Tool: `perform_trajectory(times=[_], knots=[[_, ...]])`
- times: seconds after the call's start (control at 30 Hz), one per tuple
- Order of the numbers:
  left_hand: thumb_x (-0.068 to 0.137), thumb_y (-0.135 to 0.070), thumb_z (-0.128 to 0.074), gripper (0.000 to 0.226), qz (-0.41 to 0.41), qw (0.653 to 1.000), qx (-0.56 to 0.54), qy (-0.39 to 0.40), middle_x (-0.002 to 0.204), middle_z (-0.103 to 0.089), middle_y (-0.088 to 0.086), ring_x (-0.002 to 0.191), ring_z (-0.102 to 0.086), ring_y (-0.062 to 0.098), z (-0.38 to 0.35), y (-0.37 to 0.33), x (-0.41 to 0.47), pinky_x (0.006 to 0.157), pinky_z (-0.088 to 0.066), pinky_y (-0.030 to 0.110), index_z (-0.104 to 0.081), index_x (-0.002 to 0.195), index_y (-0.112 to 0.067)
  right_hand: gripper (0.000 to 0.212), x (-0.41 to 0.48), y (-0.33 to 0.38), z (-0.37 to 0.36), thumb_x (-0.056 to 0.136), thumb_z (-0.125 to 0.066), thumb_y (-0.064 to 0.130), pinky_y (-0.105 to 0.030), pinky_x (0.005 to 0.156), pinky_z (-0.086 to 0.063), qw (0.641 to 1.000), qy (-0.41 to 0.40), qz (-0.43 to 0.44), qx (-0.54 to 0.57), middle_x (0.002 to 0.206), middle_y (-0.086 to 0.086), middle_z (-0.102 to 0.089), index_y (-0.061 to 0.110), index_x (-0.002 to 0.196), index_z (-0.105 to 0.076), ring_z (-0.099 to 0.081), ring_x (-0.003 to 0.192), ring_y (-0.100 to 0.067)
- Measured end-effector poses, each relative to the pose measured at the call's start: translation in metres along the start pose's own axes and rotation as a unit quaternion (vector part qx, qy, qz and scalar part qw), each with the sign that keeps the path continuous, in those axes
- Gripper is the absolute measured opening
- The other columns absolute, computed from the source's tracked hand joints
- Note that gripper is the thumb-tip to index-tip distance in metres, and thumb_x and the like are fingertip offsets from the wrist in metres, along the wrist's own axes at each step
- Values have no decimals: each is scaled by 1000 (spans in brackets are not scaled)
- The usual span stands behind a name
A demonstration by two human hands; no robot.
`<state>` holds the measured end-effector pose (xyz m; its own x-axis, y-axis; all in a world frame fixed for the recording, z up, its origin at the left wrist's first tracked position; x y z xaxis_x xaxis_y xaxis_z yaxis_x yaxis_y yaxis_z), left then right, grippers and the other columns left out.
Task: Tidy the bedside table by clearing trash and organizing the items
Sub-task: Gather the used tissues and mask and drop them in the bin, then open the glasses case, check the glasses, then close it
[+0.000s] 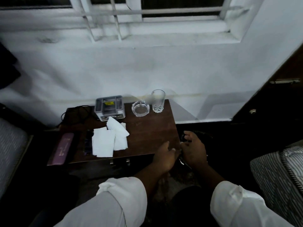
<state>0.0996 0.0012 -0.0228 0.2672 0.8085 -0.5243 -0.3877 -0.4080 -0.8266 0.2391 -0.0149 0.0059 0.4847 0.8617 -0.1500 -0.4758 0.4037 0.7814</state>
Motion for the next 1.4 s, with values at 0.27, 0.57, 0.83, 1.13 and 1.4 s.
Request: perform_trajectory(times=[0.27, 0.57, 0.83, 1.13, 1.4], knots=[[99, -25, -54, 53, -23, 995, 24, -97, 152, -51, 8, 139, -49, 23, 91, 1, -39, 117, -34, 31, -45, 150, -12, 48, -32, 77, -40, 84, -70, 13, -35, 93, -53, 995, 27, 94, 11, 115, -4, -69, 21, 130, -59, -69, 100, -20], [99, -17, -55, 37, -26, 981, -28, -189, 137, -62, 16, 127, -58, 31, 185, 30, -94, 108, -44, 38, -58, 132, -1, 48, -86, 159, -102, 83, -69, 10, -39, 93, -54, 985, 85, 152, 18, 119, -6, -69, 19, 130, -60, -68, 103, -20], [96, -8, -56, 27, -14, 967, -68, -244, 118, -71, 15, 113, -66, 30, 272, 76, -120, 105, -48, 35, -63, 121, 0, 45, -126, 212, -174, 85, -67, 9, -36, 90, -55, 968, 150, 200, 17, 118, -3, -68, 18, 129, -61, -70, 87, -21], [88, -27, -70, 57, 43, 947, 99, -302, 136, -61, 20, 124, -59, 35, 349, 132, -113, 105, -47, 41, -54, 138, -4, 45, -127, 231, -251, 86, -67, 12, -44, 87, -58, 958, 217, 186, 18, 118, -3, -67, 22, 129, -59, -70, 92, -21], [76, -38, -71, 67, 31, 848, 395, -353, 144, -47, 10, 126, -45, 35, 377, 134, -78, 99, -42, 43, -49, 137, -20, 41, -101, 201, -287, 85, -70, 18, -39, 84, -60, 961, 226, 159, -4, 113, 3, -70, 29, 124, -61, -70, 92, -14]])
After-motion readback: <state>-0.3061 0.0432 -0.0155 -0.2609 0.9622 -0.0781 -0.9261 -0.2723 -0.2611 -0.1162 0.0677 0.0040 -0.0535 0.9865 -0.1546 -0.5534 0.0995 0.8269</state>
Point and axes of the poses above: each hand's wrist, its own x-axis towards the middle knuckle, its own z-axis out of the back of the hand, y = z × x, the point moved 6 cm from there along x, towards the middle knuckle
